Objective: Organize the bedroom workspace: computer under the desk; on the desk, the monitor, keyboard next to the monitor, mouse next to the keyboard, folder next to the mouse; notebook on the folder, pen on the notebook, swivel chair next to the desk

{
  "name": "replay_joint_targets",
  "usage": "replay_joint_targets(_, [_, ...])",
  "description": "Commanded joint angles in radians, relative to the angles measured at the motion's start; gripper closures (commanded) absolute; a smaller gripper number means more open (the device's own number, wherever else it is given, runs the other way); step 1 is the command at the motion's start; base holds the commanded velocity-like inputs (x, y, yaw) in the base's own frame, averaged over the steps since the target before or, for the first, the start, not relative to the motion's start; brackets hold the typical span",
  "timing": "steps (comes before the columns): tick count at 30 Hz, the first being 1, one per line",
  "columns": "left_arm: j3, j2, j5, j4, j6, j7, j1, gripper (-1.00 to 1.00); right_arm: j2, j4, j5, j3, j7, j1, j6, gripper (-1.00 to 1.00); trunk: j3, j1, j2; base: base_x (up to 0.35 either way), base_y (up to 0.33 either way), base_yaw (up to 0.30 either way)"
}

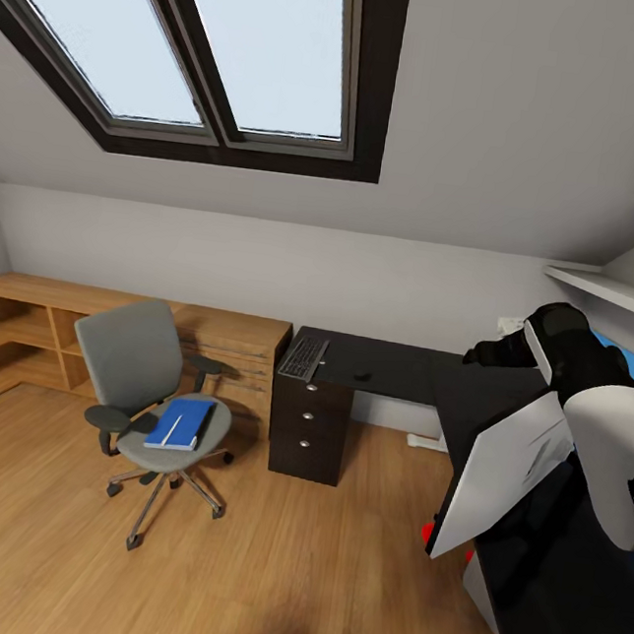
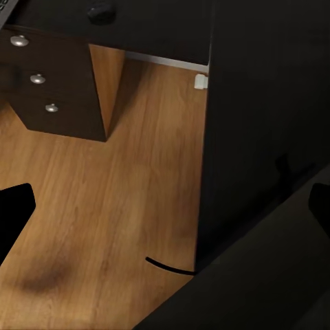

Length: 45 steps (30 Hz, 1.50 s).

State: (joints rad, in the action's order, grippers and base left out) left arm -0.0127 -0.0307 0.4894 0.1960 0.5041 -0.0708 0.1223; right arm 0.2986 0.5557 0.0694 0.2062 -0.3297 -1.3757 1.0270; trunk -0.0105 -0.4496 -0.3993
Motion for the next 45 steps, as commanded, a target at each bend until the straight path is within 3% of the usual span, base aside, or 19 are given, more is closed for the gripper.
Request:
replay_joint_targets(1, [-0.001,0.000,0.008,-0.001,0.002,-0.007,0.000,-1.00,0.001,0.001,0.008,0.005,-0.008,0.000,0.002,-1.00,0.000,0.000,-0.001,-0.007,0.000,0.000])
replay_joint_targets(37, [0.000,0.000,0.008,-0.001,0.001,-0.007,0.000,-1.00,-0.003,-0.003,0.005,0.005,-0.010,0.018,0.001,-1.00,0.000,0.000,-0.001,-0.293,0.000,0.000])
replay_joint_targets(40, [0.001,0.000,0.008,-0.001,0.001,-0.007,0.000,-1.00,-0.014,-0.015,-0.010,0.005,-0.012,0.034,-0.018,-1.00,0.000,0.000,-0.001,-0.327,0.000,0.000])
replay_joint_targets(42, [0.001,0.000,0.008,-0.001,0.001,-0.007,0.000,-1.00,-0.044,-0.021,-0.036,0.005,-0.011,0.063,-0.064,-1.00,0.000,0.000,-0.001,-0.330,0.000,0.000])
replay_joint_targets(45, [0.001,0.000,0.008,-0.001,0.001,-0.007,0.000,-1.00,-0.055,-0.024,-0.044,0.005,-0.010,0.094,-0.105,-1.00,0.000,0.000,-0.001,-0.330,0.000,0.000])
